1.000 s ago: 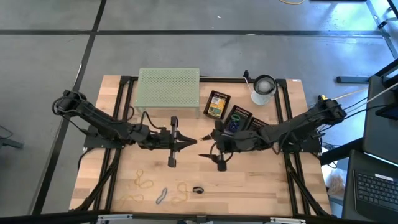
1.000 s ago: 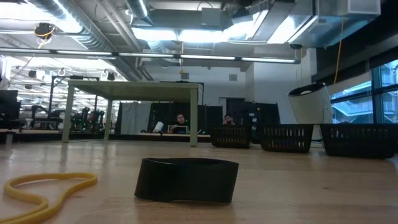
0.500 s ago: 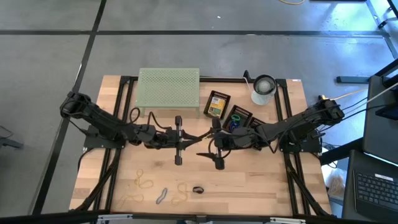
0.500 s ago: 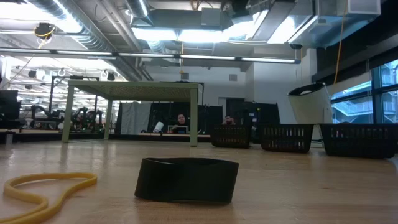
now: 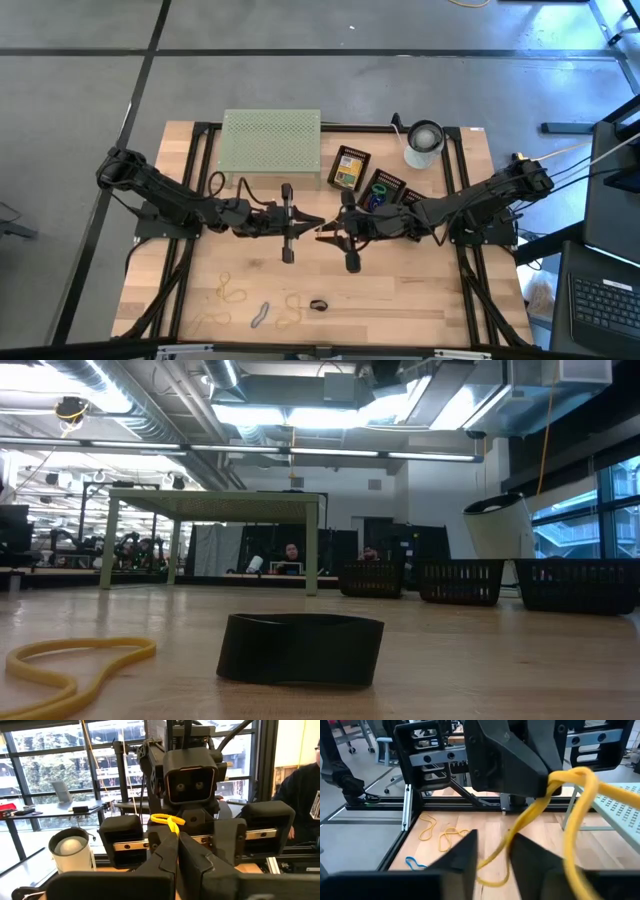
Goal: Pick & Place Office Desk Supplies
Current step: Put the yellow rubber band into the bottom black bin, then put the blue rubber band into the bottom black bin
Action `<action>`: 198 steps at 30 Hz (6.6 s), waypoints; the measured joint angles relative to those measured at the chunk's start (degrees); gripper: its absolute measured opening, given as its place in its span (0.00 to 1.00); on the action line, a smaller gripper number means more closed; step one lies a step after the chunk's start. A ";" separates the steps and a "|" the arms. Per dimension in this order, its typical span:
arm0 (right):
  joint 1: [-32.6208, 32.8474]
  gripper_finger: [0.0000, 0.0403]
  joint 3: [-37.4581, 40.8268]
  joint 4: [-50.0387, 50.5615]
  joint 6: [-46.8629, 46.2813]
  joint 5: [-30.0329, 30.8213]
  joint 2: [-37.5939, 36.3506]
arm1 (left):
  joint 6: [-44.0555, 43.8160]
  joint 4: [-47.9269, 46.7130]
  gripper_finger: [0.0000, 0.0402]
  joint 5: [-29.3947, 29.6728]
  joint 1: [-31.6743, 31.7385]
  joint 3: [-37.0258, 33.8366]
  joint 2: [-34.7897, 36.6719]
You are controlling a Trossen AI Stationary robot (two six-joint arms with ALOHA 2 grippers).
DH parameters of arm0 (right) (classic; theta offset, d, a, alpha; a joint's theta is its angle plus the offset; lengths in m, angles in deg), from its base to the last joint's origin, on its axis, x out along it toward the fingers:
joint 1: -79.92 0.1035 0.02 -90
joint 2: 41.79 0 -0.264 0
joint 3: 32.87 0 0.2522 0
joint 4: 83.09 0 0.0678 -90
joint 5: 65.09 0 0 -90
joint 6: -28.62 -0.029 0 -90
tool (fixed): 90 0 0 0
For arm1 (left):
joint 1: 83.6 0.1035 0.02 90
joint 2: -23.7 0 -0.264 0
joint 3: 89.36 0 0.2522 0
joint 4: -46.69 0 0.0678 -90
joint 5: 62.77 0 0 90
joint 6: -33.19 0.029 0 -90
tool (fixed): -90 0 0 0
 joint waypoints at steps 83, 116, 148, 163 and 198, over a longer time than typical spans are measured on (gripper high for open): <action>-2.14 0.48 7.87 93.04 -60.65 8.42 -9.92 | -38.35 -53.44 0.44 -17.90 -10.84 0.00 0.02; -2.14 0.78 7.85 78.06 -43.97 -2.75 -9.92 | -22.13 -55.57 0.42 -28.37 -16.95 0.00 -11.14; -2.14 0.78 7.85 74.10 -44.10 -3.43 -9.92 | -13.80 -43.81 0.01 -19.10 -22.90 0.04 -21.00; -2.14 0.78 7.85 65.94 -41.95 -3.32 -9.92 | 4.29 -39.58 0.01 6.46 -18.70 -0.15 -1.03; -0.20 0.78 7.76 -9.99 3.64 -8.82 -4.89 | 38.81 2.97 0.01 5.11 -6.31 -0.04 1.64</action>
